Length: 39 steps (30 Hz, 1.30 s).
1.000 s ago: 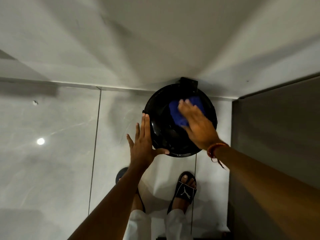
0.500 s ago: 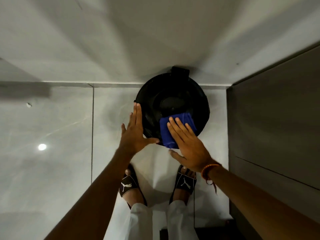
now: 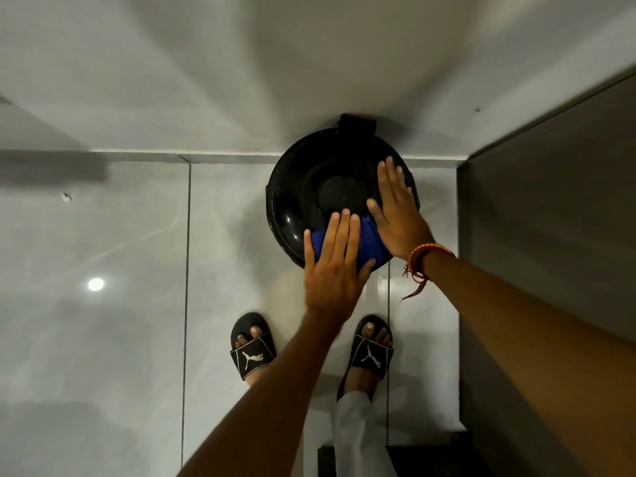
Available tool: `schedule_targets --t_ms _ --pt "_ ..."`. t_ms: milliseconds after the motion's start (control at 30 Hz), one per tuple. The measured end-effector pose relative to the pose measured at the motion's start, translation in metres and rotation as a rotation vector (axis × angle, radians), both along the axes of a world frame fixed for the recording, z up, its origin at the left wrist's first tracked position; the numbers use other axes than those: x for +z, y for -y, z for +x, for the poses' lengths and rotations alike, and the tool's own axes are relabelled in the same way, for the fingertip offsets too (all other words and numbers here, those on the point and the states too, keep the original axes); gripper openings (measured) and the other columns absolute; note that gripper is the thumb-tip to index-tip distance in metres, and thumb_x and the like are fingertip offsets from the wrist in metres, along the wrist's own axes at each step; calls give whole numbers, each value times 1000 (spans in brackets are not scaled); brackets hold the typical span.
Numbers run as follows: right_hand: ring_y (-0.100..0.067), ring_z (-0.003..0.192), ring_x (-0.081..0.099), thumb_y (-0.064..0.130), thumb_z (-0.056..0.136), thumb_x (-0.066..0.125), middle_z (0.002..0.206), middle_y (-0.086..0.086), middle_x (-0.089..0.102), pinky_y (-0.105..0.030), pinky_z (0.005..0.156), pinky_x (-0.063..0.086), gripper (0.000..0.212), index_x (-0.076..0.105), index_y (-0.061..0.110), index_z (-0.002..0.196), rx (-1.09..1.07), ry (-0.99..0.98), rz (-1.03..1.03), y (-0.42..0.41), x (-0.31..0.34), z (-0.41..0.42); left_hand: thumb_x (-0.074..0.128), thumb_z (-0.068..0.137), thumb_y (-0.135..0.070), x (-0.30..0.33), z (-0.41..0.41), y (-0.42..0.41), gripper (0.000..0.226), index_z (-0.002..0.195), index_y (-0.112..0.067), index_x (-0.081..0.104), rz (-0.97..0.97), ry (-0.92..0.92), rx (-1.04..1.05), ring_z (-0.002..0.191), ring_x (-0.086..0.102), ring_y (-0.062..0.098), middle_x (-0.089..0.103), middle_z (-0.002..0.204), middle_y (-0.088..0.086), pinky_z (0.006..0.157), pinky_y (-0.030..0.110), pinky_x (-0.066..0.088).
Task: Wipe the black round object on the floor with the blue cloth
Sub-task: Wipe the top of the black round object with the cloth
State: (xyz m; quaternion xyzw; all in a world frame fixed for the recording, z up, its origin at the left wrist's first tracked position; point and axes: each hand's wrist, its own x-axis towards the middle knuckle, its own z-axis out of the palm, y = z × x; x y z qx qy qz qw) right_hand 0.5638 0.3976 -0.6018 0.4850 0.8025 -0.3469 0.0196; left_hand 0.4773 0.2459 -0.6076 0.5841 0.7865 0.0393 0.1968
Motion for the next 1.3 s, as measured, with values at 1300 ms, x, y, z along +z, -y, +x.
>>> schedule_targets --t_ms 1300 --pt "-27 155 -8 25 105 37 168 -7 -14 -56 123 7 70 -8 14 158 144 307 5 -9 16 -7 53 87 -68 34 -68 -50 89 146 -3 39 -75 45 596 136 43 37 45 148 21 105 50 42"
